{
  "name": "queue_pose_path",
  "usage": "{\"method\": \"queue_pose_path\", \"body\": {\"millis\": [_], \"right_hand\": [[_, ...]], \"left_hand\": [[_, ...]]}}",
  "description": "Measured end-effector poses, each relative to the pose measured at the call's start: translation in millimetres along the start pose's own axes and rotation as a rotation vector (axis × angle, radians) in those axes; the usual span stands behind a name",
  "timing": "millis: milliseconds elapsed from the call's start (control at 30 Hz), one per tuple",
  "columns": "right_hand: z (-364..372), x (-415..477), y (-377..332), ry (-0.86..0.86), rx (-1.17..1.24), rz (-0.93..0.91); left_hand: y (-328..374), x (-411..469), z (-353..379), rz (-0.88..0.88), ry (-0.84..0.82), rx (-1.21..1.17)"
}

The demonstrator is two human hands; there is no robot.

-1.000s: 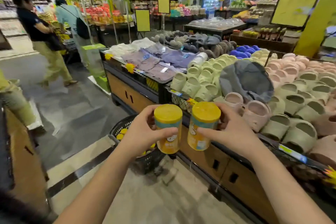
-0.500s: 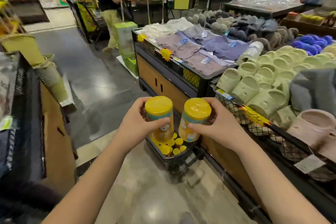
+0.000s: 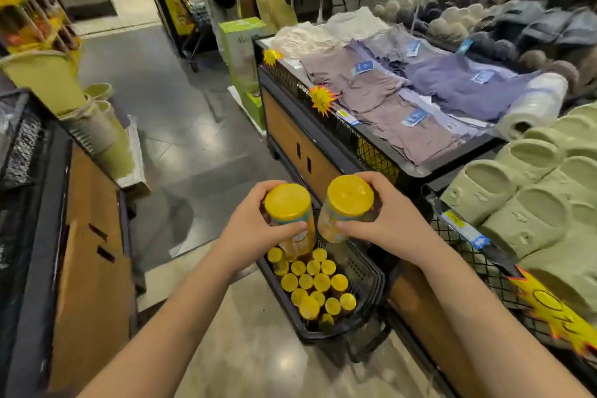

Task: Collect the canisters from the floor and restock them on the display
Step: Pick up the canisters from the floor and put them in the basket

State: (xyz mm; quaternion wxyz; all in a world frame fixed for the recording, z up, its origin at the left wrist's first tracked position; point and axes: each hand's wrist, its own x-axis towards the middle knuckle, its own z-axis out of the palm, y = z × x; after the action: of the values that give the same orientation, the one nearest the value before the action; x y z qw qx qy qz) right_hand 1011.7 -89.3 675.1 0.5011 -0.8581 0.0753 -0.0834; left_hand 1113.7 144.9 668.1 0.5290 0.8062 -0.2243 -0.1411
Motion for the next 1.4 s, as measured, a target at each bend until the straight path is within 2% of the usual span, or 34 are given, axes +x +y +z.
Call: {"method": "queue_pose_path", "body": {"millis": [267,500,667,967,1233,1400], "right_hand": [[22,108,44,-0.004,-0.066,0.078],[63,174,104,0.066,-0.095,0.191],[96,207,164,0.091,-0.105,0.296],[154,229,322,0.094,-0.177,0.461],[224,232,451,0.105,-0.181,0.448],[259,227,503,0.102,-0.165,0.528]], "left_hand": [[-50,116,-14,-0.048,-0.095,0.019],[-139,212,-13,-0.083,-0.197,-0.019],[-202,263,4,-0.077,-0.235,0.055],[-338,324,79,-0.137,-0.214,0.264],[-461,348,159,-0.076,-0.441,0.476],[-522,355,190,-0.070,-0.555,0.542]]}}
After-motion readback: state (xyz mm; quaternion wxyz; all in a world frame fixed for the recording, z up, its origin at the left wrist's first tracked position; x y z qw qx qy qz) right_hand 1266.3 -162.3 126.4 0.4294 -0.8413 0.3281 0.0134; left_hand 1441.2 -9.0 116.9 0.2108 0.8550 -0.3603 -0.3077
